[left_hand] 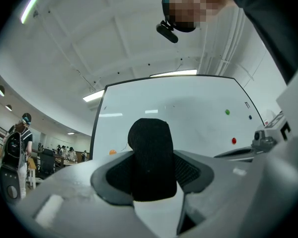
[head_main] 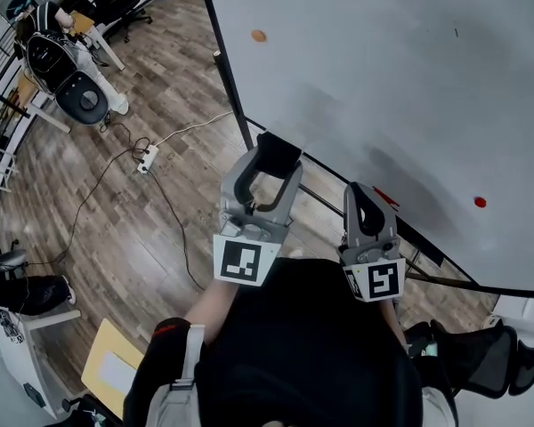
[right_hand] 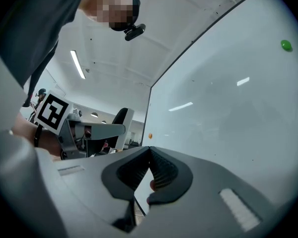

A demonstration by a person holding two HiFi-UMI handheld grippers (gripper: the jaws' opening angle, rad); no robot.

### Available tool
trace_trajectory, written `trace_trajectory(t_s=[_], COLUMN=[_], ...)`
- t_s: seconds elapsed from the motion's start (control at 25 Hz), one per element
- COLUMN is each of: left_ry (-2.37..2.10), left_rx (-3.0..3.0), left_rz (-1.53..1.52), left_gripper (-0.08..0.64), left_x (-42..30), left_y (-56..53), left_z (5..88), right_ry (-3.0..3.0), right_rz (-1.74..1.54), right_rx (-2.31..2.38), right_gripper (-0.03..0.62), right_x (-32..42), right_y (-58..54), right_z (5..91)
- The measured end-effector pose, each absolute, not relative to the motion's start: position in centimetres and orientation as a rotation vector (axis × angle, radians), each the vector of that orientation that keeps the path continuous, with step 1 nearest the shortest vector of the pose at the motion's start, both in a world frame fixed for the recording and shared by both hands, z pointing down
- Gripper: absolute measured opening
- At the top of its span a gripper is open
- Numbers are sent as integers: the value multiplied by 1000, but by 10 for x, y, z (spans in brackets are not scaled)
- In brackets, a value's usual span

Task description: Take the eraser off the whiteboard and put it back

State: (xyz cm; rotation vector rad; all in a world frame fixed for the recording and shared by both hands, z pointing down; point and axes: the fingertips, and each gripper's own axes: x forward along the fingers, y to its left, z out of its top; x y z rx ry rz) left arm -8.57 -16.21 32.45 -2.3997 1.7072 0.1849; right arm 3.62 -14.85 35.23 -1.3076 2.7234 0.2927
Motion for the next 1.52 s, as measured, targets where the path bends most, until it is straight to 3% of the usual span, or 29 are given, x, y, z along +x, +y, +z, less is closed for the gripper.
trace_trajectory(t_s=[0.64, 1.52], left_ry=[1754, 1556], left_rx=[-2373, -2413], left_rz=[143, 172], left_gripper=[232, 232], left_x=[-93, -56], left_y=[-138, -166], left_z=[359, 320], right_ry=[2748, 2711], right_rz=[274, 265], right_rx=[-1269, -1391], right_gripper=[2, 2], right_x=[32, 58], right_y=[-139, -136], right_z=[357, 362])
